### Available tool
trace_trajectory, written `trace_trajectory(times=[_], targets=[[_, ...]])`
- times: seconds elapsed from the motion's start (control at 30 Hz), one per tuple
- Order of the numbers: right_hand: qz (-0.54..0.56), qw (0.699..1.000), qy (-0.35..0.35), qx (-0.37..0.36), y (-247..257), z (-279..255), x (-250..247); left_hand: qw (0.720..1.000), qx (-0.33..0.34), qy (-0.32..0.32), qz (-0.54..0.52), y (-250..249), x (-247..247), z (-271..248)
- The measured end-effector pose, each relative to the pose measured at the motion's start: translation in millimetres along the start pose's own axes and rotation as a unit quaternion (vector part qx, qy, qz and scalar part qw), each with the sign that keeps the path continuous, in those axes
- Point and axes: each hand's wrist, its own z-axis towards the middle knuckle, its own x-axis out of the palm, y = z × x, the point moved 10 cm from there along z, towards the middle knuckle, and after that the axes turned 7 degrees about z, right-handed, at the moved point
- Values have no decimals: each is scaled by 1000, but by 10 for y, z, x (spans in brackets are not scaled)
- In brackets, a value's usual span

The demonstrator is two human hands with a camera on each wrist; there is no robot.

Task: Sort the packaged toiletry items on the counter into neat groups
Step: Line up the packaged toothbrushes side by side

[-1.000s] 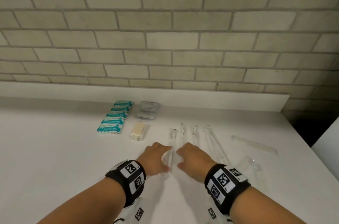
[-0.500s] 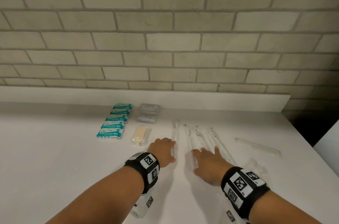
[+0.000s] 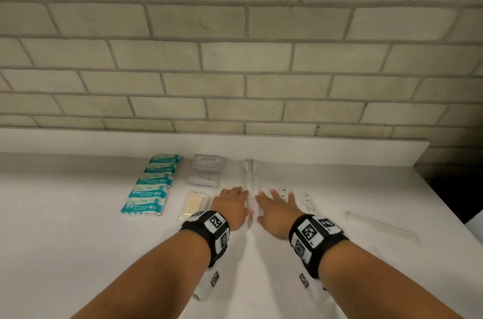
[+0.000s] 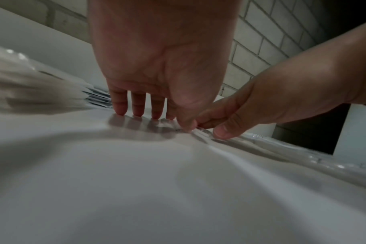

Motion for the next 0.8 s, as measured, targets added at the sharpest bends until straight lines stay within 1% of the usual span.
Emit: trace_trajectory(times=[0.1, 0.17, 0.23, 0.27, 0.3, 0.33, 0.4, 0.47, 0.53, 0.63, 0.67, 0.73, 0.77, 0.8], targets=[[63, 998, -12, -9, -85, -50, -96, 998, -19, 52, -23, 2, 92, 35], [107, 992, -67, 3, -227, -136, -306, 997, -9, 62, -51, -70, 112, 40], [130, 979, -144, 55, -460, -279, -569, 997, 34, 56, -42, -220, 115, 23], [129, 974, -162, 89, -567, -362, -642, 997, 57, 55, -25, -301, 127, 13], [121, 973, -154, 120, -643, -435, -648, 996, 73, 56, -6, -362, 145, 6], [108, 976, -123, 142, -684, -483, -586, 995, 80, 59, 11, -398, 157, 4], [86, 981, -45, 171, -698, -548, -356, 995, 75, 62, 31, -405, 175, 5], [83, 979, -3, 187, -698, -571, -152, 995, 67, 63, 36, -390, 180, -2], [99, 976, -11, 195, -715, -563, -108, 995, 63, 64, 44, -384, 168, -21], [165, 967, -38, 193, -735, -458, -185, 995, 55, 66, 51, -393, 158, -55], [202, 959, -48, 192, -732, -414, -232, 995, 53, 67, 52, -397, 160, -61], [292, 934, -68, 192, -748, -314, -310, 995, 52, 67, 54, -396, 163, -68], [319, 924, -79, 195, -758, -290, -353, 995, 53, 68, 55, -391, 167, -70], [324, 922, -85, 196, -760, -276, -380, 995, 53, 71, 55, -388, 170, -75]])
